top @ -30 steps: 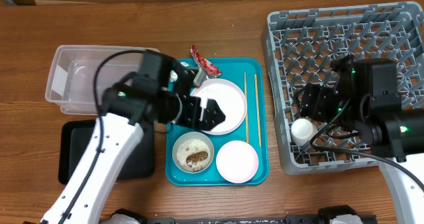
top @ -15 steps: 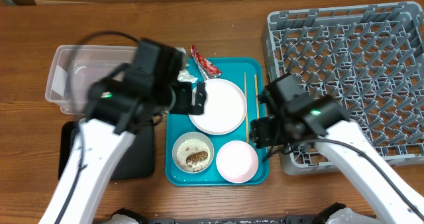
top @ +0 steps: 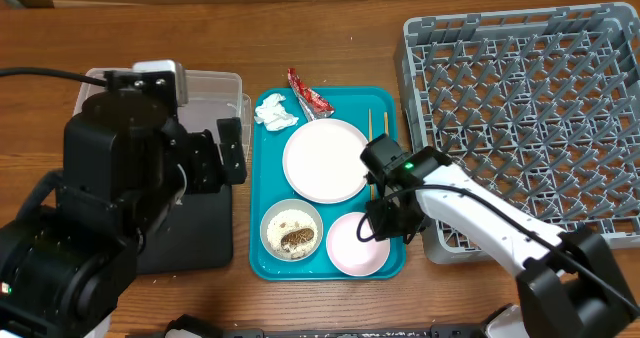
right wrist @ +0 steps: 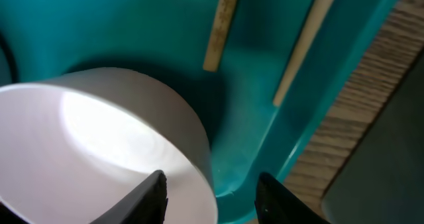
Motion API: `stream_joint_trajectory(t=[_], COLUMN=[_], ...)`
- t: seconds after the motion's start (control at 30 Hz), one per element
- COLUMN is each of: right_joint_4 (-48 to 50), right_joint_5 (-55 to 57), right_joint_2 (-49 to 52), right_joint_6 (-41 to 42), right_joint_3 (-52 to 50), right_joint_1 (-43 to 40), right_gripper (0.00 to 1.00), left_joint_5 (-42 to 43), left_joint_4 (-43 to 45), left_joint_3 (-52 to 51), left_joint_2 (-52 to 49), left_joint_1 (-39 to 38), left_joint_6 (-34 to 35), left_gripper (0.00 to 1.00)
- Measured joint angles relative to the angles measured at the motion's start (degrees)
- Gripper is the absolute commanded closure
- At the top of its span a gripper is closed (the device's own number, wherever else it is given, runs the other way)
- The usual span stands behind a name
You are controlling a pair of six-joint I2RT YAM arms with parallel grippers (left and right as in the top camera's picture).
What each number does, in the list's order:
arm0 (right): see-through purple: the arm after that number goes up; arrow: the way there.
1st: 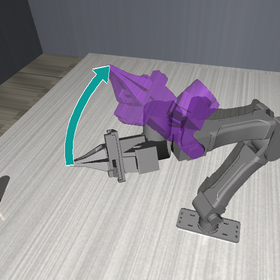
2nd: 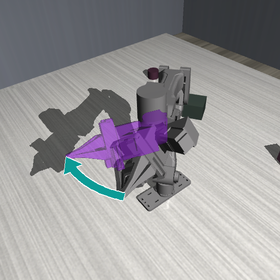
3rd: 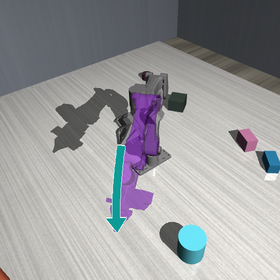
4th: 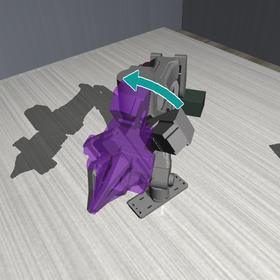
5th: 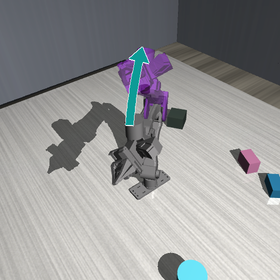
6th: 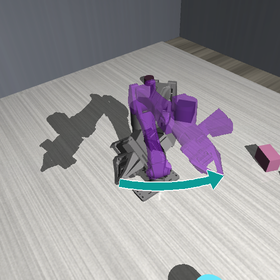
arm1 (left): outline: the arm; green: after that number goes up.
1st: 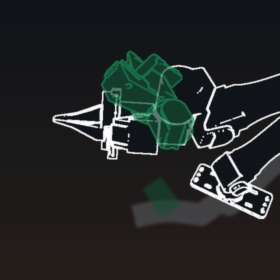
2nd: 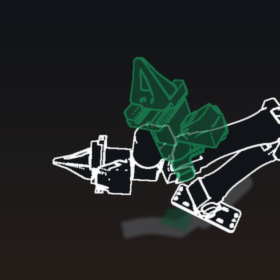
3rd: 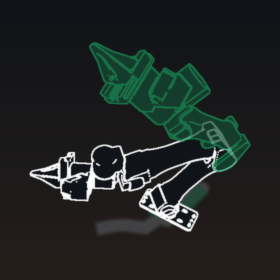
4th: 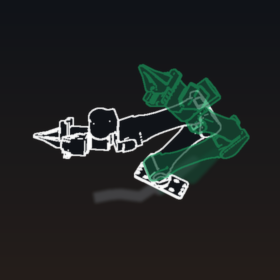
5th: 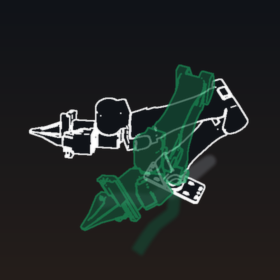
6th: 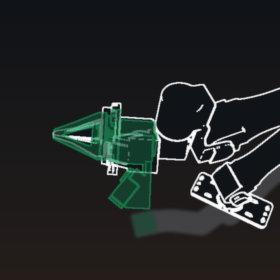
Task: Sort waste into correct bins and load items into the dishwasher
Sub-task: 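Grasp the pink bowl on the teal tray with the right gripper, then lift the pink bowl and carry it to the rack's back right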
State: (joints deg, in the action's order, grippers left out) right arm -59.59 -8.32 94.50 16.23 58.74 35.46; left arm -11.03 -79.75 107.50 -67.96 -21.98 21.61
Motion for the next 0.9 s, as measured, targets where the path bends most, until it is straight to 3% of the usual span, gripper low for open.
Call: stream_joint_trajectory(t=[0.27,0.33,0.7,0.9], right_joint_4=[1.60,1.62,0.85,-3.52], right_joint_5=[1.31,1.60,7.10,16.15], right_joint_2=[1.57,1.57,0.50,-6.84], right_joint_6=[0.26,0.50,5.62,10.95], right_joint_3=[0.00,0.00,0.28,3.48], right_joint_1=[0.31,0.31,0.31,0.31], right_gripper=[0.85,0.96,0.96,0.96], left_joint_5=[-1.66,-1.68,-1.68,-1.66], left_joint_4=[-0.46,-0.50,-1.36,-4.98], left_joint_3=[0.00,0.00,0.00,0.00], left_joint_2=[-0.57,-1.11,-4.83,-6.49], left_joint_1=[0.00,0.00,0.00,0.00], left_joint_6=[0.57,0.57,0.57,0.59], left_gripper=[0.00,0.00,0.00,0.00])
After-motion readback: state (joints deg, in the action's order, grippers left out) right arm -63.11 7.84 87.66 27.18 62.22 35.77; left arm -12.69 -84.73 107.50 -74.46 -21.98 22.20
